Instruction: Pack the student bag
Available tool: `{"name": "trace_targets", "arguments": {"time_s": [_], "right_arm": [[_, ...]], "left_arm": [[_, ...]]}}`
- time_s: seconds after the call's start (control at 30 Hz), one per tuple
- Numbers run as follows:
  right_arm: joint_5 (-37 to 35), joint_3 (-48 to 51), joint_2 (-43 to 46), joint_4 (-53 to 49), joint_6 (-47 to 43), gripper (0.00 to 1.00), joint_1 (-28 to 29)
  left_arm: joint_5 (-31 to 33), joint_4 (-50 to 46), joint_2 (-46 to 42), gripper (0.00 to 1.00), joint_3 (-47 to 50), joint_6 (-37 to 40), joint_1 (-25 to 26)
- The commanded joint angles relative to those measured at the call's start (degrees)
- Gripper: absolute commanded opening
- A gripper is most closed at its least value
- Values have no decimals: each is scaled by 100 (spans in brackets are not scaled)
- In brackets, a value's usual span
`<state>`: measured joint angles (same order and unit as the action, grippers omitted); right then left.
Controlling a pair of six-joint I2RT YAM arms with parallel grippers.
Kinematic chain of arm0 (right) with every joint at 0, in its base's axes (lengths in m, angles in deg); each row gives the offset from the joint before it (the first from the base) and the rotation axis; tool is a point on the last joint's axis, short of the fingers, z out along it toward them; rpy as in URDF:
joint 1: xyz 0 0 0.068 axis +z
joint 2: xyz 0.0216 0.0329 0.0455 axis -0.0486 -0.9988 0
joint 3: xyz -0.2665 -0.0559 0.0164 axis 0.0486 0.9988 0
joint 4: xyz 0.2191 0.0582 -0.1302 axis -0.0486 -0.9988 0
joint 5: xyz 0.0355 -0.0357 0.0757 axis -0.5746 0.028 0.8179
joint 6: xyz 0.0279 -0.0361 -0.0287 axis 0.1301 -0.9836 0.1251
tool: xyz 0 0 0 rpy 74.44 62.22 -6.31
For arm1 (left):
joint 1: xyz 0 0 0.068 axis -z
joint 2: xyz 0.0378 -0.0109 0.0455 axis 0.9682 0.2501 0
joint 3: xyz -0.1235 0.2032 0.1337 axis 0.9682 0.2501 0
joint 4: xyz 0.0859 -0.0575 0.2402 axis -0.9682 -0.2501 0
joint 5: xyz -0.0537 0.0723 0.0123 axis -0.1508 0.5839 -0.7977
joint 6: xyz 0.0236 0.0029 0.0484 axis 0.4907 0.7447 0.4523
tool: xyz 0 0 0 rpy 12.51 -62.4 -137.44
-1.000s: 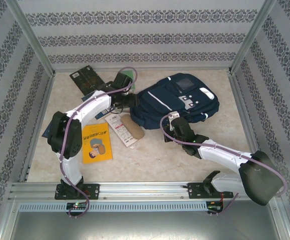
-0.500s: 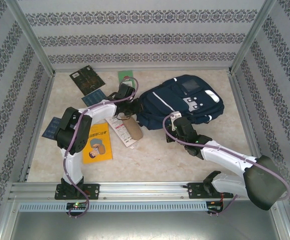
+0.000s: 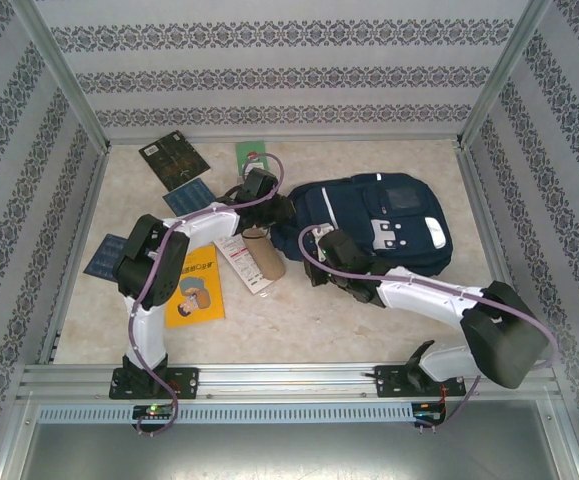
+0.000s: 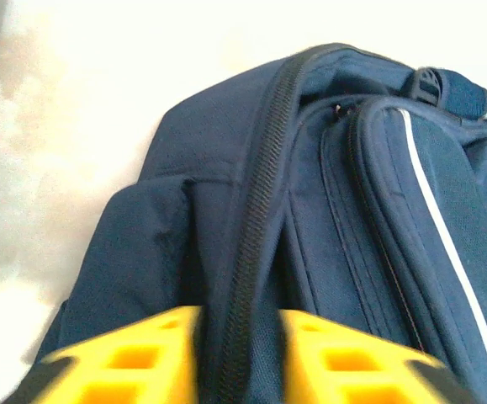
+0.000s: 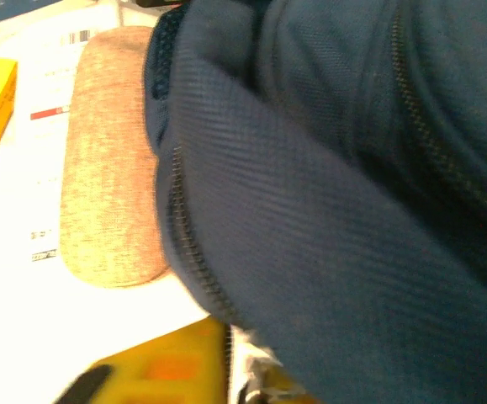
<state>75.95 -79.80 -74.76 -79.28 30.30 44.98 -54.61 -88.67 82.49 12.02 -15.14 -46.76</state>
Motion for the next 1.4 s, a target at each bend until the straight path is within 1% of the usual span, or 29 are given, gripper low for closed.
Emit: {"name": "trace_targets", "arguments": {"time_s": [0.0, 0.03, 0.1, 0.2, 0.27, 0.4, 0.5, 0.67, 0.77, 0.83, 1.0, 1.37], "right_arm": [[245, -405, -34, 109, 245, 34, -241], [319, -410, -13, 43, 278, 36, -290], [408, -379, 133, -106, 380, 40, -393], [460, -291, 465, -356, 631, 48, -568], [444, -229, 706, -556, 785, 49, -695], [424, -114, 1101, -920, 964, 49, -929], [75, -12, 1294, -1168, 966, 48, -1022], [-129, 132, 1486, -1354, 1073, 46, -1279], [-217, 200, 1579, -1390, 1083, 46, -1362], [-271, 237, 1610, -1400, 1079, 46, -1411], [-301, 284, 1566, -1470, 1067, 46, -1556], [-371, 363, 1610, -1470, 1081, 45, -1600]], "left_arm": [[234, -631, -551, 49, -69, 474, 85], [294, -774, -649, 52, -56, 619, 78], [416, -1015, -903, 54, 43, 922, 85], [456, -1212, -1274, 55, 337, 1200, 100], [490, -1264, -1500, 55, 560, 1326, 151], [684, -1296, -1817, 54, 957, 1620, 415], [895, -1231, -1906, 52, 1206, 1887, 748], [1083, -842, -1795, 48, 1514, 2150, 1344], [1053, -425, -1637, 44, 1657, 2106, 1614], [940, -156, -1469, 42, 1706, 1972, 1701], [815, 385, -1099, 41, 1685, 1755, 1912], [955, 1329, -459, 37, 1641, 1130, 1967]]}}
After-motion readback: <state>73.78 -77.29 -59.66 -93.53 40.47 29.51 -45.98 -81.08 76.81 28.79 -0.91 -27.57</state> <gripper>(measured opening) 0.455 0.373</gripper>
